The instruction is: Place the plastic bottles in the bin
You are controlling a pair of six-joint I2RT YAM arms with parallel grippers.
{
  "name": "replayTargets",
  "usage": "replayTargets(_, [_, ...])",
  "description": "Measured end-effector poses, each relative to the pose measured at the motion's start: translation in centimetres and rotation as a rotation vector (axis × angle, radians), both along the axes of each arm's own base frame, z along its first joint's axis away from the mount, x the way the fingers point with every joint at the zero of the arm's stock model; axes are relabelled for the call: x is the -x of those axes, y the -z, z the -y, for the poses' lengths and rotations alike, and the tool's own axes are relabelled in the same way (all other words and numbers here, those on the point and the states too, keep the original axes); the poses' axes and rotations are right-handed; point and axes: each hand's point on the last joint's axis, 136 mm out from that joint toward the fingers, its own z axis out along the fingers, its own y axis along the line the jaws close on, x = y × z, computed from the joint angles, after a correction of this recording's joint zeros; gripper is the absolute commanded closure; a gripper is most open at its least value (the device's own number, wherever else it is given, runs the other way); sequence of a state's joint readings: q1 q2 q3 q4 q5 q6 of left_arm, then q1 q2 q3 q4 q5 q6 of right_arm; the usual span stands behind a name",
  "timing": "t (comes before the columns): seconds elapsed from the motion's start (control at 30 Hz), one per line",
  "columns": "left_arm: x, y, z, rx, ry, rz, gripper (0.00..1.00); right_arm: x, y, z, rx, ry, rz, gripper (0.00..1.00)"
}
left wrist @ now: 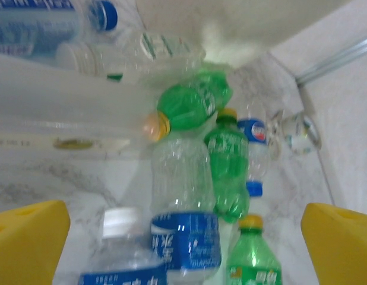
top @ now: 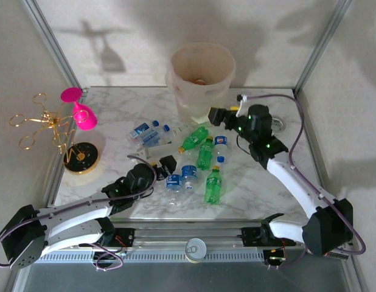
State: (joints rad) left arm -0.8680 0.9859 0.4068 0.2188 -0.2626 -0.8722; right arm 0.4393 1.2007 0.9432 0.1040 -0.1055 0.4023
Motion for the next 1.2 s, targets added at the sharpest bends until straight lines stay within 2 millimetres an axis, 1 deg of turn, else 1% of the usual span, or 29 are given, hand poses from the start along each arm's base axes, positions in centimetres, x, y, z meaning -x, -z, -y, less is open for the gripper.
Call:
replayTargets(0.07, [1.2,1.0,1.0,-0.043,0.05,-0.034,0.0,0.9,2.7,0.6,-0.003,0.019,-0.053,0.01])
replayTargets(0.23, [4.5,3.5,3.7,-0.167,0.175,-0.11,0.0,2.4,8.7,1.4,-0.02,0.055,-0.183,0.01])
replayTargets(0.3, [5.8,4.5,4.5,-0.212,0.214,-0.137,0.0,2.9,10.6,1.7,-0.028,0.066,-0.229,0.01])
replayTargets(0.37, [7.0,5.7,5.2,-0.258,0.254,-0.166,0.01,3.2,11.7,1.8,-0.038,0.075,-0.26,0.01])
replayTargets(0.4, [7.6,6.3,5.4,-0.282,0.272,-0.178,0.0,3.3,11.8,1.9,-0.043,0.078,-0.268,0.01])
replayTargets(0.5, [9.0,8.0,5.9,-0.352,0.308,-0.219,0.0,3.1,11.4,1.8,-0.066,0.083,-0.257,0.01])
replayTargets(0.63, [9.7,9.6,5.7,-0.422,0.318,-0.259,0.0,3.0,11.2,1.7,-0.071,0.082,-0.249,0.01])
replayTargets(0.73, [9.6,10.0,5.3,-0.451,0.307,-0.266,0.01,3.0,11.1,1.7,-0.072,0.082,-0.247,0.01])
replayTargets(0.83, [9.4,10.0,5.0,-0.461,0.289,-0.261,0.01,3.0,11.1,1.7,-0.071,0.082,-0.247,0.01])
replayTargets(1.07, [8.2,10.1,3.9,-0.455,0.222,-0.273,0.03,2.9,11.1,1.7,-0.071,0.082,-0.248,0.01])
replayTargets(1.2, [7.8,10.6,3.1,-0.464,0.197,-0.287,0.03,2.7,10.6,1.7,-0.073,0.087,-0.238,0.01])
